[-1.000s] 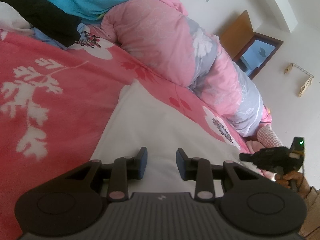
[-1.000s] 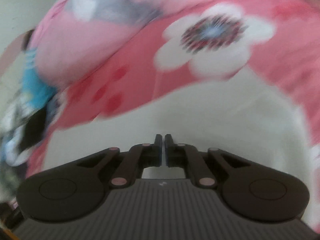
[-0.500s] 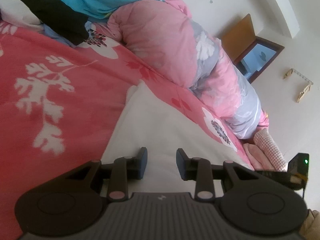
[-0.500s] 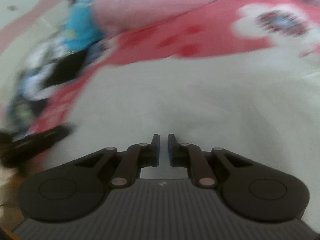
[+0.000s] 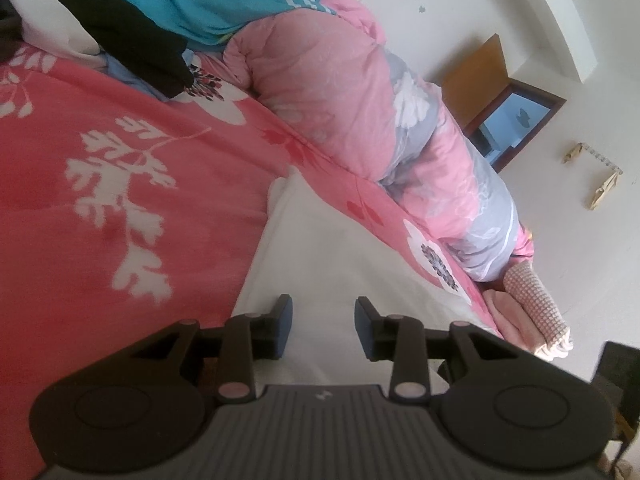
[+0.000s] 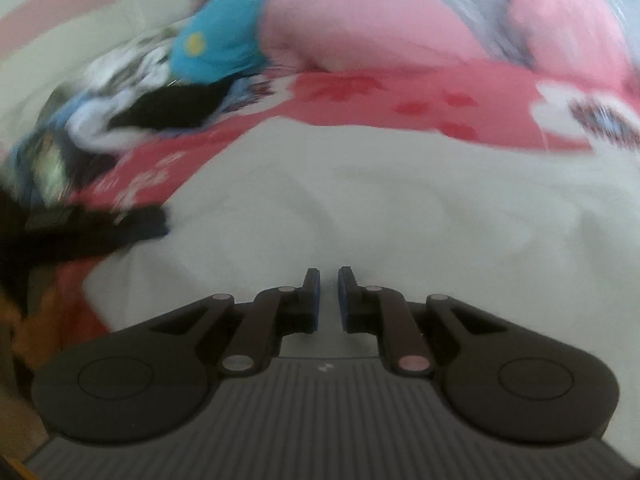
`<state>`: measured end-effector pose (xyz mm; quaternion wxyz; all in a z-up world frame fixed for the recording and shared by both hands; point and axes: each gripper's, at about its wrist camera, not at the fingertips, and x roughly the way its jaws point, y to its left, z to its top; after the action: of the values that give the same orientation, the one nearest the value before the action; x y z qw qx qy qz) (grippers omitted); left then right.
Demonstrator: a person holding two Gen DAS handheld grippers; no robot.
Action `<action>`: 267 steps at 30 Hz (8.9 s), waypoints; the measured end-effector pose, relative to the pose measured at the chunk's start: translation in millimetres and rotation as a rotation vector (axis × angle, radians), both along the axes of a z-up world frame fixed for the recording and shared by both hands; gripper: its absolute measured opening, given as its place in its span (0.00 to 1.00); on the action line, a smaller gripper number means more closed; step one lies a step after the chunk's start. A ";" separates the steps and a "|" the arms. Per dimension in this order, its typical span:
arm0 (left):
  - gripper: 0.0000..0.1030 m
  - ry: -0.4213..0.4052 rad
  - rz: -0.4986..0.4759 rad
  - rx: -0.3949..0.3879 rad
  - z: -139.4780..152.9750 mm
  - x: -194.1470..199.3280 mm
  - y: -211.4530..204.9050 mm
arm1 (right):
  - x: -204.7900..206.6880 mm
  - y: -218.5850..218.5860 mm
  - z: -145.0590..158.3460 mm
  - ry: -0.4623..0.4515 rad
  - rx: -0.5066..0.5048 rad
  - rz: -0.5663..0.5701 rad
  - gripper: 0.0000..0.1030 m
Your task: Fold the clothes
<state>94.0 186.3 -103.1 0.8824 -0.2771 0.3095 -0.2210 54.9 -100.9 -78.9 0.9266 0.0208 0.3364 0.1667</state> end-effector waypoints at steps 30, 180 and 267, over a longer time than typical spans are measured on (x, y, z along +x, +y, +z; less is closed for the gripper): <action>0.53 -0.013 0.102 0.014 0.5 -11.8 33.8 | 3.8 81.5 -6.1 -0.099 0.143 0.237 0.16; 0.98 0.047 0.017 0.615 49.8 -35.2 -171.8 | -74.8 -89.1 6.7 -0.215 -0.184 -0.215 0.70; 0.74 -0.093 0.280 -0.007 -8.2 -31.1 -58.2 | 16.2 -69.0 -28.5 -0.119 -0.106 -0.162 0.93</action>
<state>62.9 128.1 -111.3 0.9169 -0.3100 0.2261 -0.1094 71.1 -169.9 -107.4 0.9552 -0.0108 0.2864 0.0743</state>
